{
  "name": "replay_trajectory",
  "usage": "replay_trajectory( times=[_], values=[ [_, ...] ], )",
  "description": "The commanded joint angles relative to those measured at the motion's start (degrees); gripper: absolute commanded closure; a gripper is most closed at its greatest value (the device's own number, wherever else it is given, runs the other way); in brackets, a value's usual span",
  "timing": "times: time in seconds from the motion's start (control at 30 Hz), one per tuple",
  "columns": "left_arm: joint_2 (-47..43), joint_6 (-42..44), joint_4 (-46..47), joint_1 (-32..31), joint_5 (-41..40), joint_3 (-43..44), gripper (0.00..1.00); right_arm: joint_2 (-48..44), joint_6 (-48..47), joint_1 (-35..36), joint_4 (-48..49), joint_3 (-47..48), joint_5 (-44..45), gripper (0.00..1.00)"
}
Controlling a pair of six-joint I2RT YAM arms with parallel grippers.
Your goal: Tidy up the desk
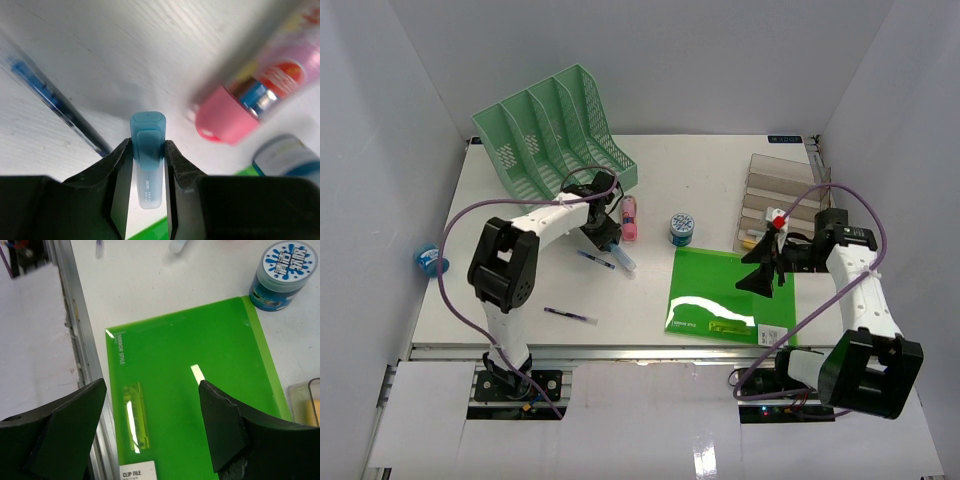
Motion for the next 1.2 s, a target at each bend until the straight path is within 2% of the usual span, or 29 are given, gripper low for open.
replay_trajectory(
  times=[0.0, 0.13, 0.23, 0.4, 0.6, 0.8, 1.03, 1.17],
  values=[
    [-11.14, 5.86, 9.7, -2.16, 5.44, -4.15, 1.0, -4.93, 21.11, 10.41, 17.18, 1.59, 15.76, 0.18],
    [-15.36, 7.24, 17.08, -5.71, 11.38, -8.37, 1.0, -7.17, 37.74, 20.49, 29.58, -0.33, 25.22, 0.03],
    [-17.14, 7.82, 22.22, -8.93, 14.1, -10.73, 1.0, -5.49, 46.84, 24.34, 33.13, 0.18, 24.18, 0.04],
    [-17.87, 8.27, 31.11, -14.67, 16.55, -12.25, 1.0, -0.56, 63.01, 31.26, 38.15, 3.39, 31.22, 0.05],
    [-18.21, 7.7, 37.61, -17.71, 17.72, -13.43, 1.0, 3.61, 71.13, 32.97, 41.91, 3.56, 29.46, 0.01],
    [-19.64, 5.75, 42.21, -18.2, 17.84, -16.85, 1.0, 4.35, 75.89, 32.93, 45.08, 1.45, 32.16, 0.14],
    [-18.7, 4.27, 44.98, -18.37, 18.45, -17.06, 1.0, 6.21, 77.26, 32.97, 46.05, 0.95, 31.44, 0.39],
    [-18.39, 3.66, 46.04, -18.37, 18.4, -16.81, 1.0, 6.37, 77.46, 32.94, 46.45, 0.19, 31.89, 0.44]
  ],
)
